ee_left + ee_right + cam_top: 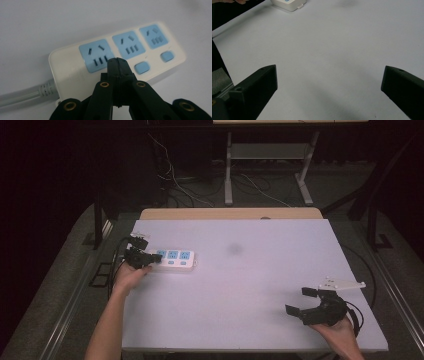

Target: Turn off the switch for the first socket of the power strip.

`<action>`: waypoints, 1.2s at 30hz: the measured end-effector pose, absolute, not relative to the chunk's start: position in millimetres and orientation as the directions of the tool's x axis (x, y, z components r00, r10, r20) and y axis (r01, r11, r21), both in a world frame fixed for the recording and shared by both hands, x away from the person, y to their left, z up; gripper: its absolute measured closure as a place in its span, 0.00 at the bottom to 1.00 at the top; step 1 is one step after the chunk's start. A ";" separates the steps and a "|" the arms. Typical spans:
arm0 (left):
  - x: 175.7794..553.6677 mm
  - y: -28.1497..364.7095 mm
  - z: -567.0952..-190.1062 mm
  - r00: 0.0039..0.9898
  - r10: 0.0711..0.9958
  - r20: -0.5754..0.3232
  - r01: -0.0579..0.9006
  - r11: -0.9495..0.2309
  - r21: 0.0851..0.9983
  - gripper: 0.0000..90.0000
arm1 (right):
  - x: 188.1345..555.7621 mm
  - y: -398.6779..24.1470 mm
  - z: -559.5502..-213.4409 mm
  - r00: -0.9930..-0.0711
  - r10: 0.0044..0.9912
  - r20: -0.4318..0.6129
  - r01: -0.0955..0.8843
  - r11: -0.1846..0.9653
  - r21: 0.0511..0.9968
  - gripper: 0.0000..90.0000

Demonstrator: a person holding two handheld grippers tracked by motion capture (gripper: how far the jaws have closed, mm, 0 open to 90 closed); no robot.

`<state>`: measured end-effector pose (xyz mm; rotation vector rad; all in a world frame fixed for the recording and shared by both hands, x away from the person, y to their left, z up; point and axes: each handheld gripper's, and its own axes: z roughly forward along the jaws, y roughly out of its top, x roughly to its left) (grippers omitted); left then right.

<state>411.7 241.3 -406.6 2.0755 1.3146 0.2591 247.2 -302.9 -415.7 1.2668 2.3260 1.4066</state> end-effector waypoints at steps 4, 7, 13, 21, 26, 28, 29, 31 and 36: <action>408.0 247.4 -400.7 0.471 0.864 -0.177 0.719 -0.260 0.644 1.00 | 247.0 -303.3 -415.0 -0.633 0.720 0.284 0.585 0.205 0.785 0.00; 404.8 251.9 -394.1 0.464 0.869 -0.173 0.704 -0.243 0.667 0.99 | 247.1 -303.3 -415.4 -0.633 0.720 0.284 0.586 0.205 0.784 0.00; 397.0 257.5 -382.9 0.454 0.875 -0.169 0.673 -0.212 0.709 0.99 | 247.3 -302.9 -415.3 -0.634 0.719 0.283 0.584 0.206 0.785 0.00; 383.6 259.3 -367.2 0.443 0.881 -0.166 0.631 -0.175 0.756 0.99 | 246.6 -301.3 -414.8 -0.635 0.717 0.287 0.586 0.204 0.784 0.00; 374.3 259.1 -358.5 0.446 0.880 -0.165 0.608 -0.163 0.777 0.99 | 246.8 -300.4 -415.2 -0.638 0.715 0.285 0.583 0.207 0.786 0.00; 369.9 258.7 -355.5 0.445 0.879 -0.169 0.599 -0.152 0.786 0.99 | 246.8 -300.4 -415.1 -0.638 0.715 0.285 0.582 0.206 0.786 0.00; 367.7 258.6 -354.4 0.445 0.879 -0.171 0.595 -0.147 0.790 0.99 | 246.6 -300.4 -414.9 -0.637 0.715 0.287 0.583 0.205 0.786 0.00; 363.2 258.6 -352.5 0.447 0.878 -0.170 0.588 -0.146 0.796 0.99 | 246.6 -300.4 -414.9 -0.637 0.715 0.287 0.583 0.204 0.786 0.00; 350.5 257.2 -349.6 0.460 0.869 -0.182 0.563 -0.127 0.817 0.93 | 246.9 -299.8 -415.0 -0.640 0.714 0.285 0.581 0.206 0.787 0.00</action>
